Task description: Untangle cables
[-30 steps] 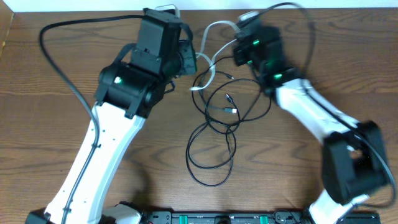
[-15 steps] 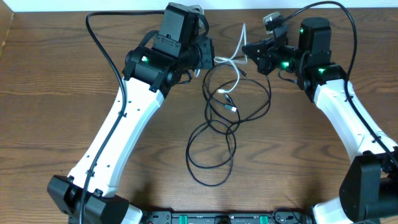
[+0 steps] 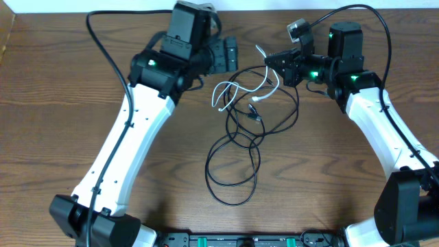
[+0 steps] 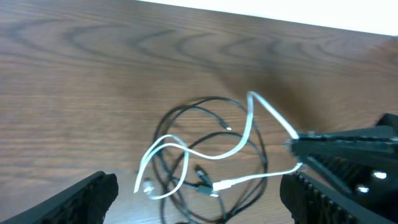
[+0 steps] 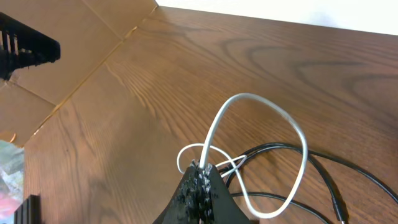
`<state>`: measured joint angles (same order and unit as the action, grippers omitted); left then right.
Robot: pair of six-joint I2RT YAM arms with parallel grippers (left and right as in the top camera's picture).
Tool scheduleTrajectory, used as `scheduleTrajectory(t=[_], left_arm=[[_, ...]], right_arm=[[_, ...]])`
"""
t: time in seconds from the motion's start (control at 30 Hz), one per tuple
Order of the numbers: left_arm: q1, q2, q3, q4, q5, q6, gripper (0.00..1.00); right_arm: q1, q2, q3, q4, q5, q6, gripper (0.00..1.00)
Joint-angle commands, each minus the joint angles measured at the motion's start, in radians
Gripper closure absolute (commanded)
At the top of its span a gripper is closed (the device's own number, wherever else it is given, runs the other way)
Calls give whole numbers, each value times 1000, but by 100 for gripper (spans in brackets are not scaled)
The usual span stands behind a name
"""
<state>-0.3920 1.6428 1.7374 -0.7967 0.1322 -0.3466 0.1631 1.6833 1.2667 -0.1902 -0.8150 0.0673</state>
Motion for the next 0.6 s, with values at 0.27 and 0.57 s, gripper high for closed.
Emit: scheduleTrajectory(t=[0.27,0.57], left_arm=[[180,-189,-14,-156,-13,40,10],[246,-210,-14,-278,-14,66,10]], right_arm=[[101,-9,3,-101,263,-3,99],[106,-43,12,-51,389,114,99]])
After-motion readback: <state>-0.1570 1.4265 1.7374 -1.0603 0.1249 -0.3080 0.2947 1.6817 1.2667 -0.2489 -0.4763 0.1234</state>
